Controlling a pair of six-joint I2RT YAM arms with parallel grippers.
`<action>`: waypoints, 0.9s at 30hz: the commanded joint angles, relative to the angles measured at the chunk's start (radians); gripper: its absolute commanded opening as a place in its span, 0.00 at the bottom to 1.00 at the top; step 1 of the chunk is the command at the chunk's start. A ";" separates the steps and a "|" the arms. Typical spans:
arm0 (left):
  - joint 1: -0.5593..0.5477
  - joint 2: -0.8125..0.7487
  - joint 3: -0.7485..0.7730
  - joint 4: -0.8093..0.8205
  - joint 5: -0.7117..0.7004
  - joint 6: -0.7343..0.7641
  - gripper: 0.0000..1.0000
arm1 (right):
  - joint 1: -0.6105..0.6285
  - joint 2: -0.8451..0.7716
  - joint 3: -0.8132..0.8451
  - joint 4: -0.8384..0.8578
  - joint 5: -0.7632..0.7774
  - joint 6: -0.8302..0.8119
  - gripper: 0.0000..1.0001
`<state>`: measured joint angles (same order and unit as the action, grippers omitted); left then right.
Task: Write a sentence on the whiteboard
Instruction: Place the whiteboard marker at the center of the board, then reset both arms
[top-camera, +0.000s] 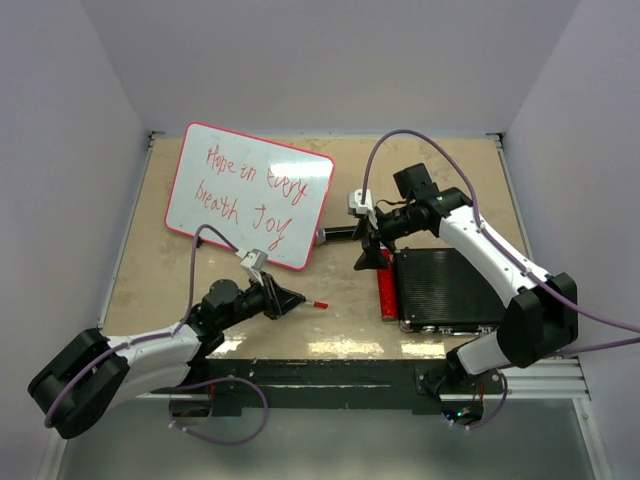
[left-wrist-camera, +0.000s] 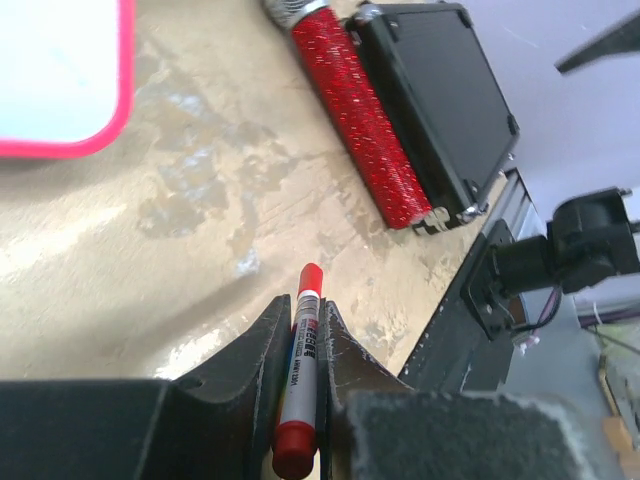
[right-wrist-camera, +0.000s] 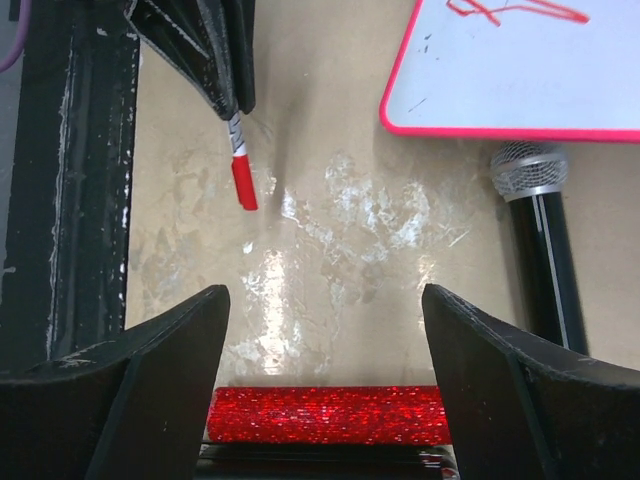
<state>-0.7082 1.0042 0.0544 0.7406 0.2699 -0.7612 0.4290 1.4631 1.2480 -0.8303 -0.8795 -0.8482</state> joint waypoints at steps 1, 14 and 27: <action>0.016 0.045 -0.027 0.098 -0.070 -0.093 0.12 | -0.006 -0.033 -0.059 0.086 0.002 0.064 0.82; 0.030 -0.214 0.094 -0.481 -0.343 -0.145 0.85 | -0.075 -0.073 -0.107 0.123 0.001 0.089 0.82; 0.035 -0.371 0.620 -1.027 -0.552 0.155 0.97 | -0.208 -0.289 -0.119 0.532 0.350 0.618 0.98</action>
<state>-0.6807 0.6258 0.5003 -0.1284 -0.1982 -0.7586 0.2432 1.2751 1.1248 -0.5430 -0.7464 -0.5110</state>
